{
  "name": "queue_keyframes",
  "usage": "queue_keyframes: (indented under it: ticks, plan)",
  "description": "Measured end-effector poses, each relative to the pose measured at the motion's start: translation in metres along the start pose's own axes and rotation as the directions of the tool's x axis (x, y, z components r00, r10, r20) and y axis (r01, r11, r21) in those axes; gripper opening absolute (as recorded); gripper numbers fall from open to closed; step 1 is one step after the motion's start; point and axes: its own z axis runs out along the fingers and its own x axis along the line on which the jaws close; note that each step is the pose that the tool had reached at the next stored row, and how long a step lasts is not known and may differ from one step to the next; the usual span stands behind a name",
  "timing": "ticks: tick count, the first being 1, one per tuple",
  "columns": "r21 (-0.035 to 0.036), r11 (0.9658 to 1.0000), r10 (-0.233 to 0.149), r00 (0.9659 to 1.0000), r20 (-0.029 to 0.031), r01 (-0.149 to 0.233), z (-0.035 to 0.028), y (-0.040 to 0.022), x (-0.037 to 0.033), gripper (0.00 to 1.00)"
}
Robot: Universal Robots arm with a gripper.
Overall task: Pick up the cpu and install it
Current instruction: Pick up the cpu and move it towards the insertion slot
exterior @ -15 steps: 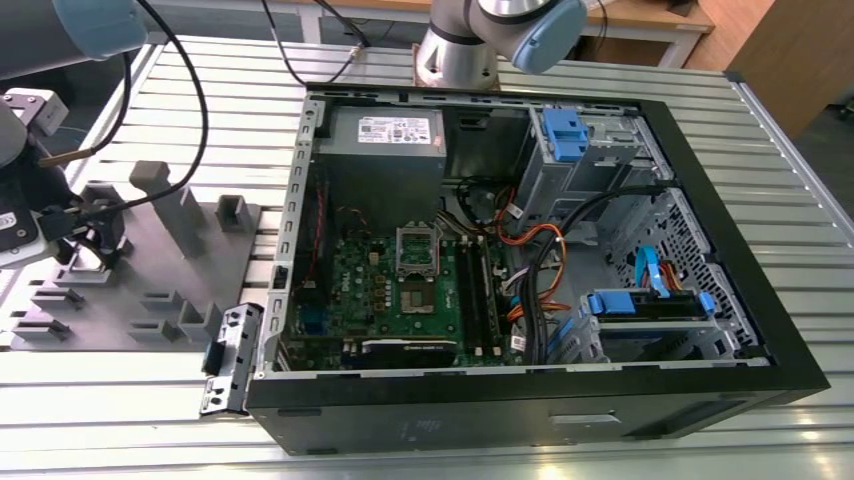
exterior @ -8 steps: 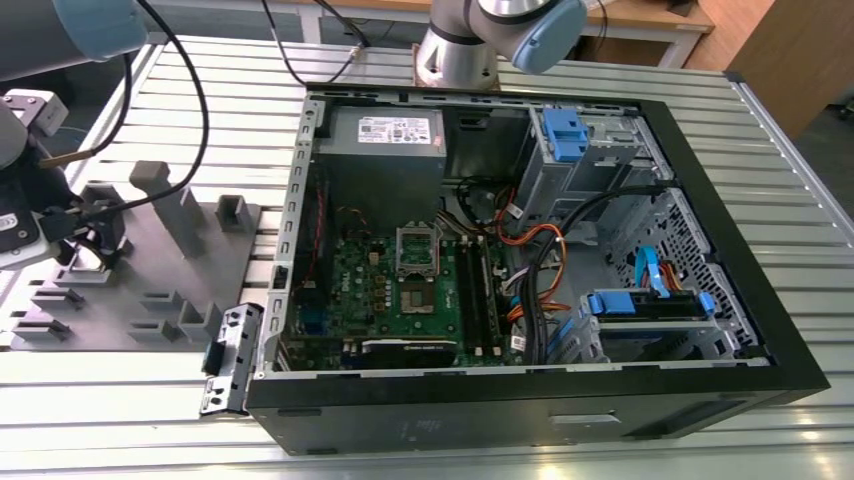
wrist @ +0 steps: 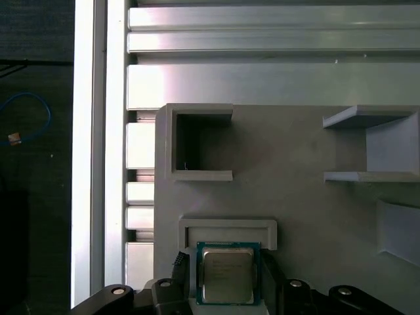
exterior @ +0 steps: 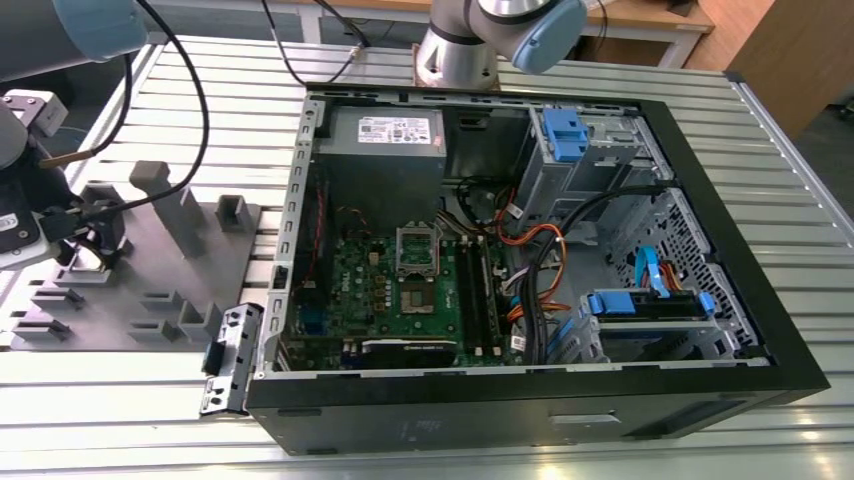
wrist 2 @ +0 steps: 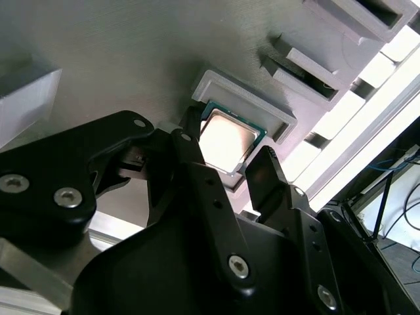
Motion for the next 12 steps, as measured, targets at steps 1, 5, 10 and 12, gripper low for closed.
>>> queue_keyframes:
  ticks: [1,5,10,12]
  plan:
    - [0.0,1.0,0.0,1.0,0.0001,0.0,-0.0001,0.0,0.0,0.55]
    - [0.0,1.0,0.0,1.0,0.0001,0.0,-0.0005,0.0,0.0,0.55]
    - [0.0001,1.0,-0.003,1.0,-0.0001,0.003,-0.0002,0.0001,-0.0011,0.55]
    - [0.0,1.0,-0.004,1.0,-0.0001,0.004,-0.0002,0.0,-0.0012,0.55]
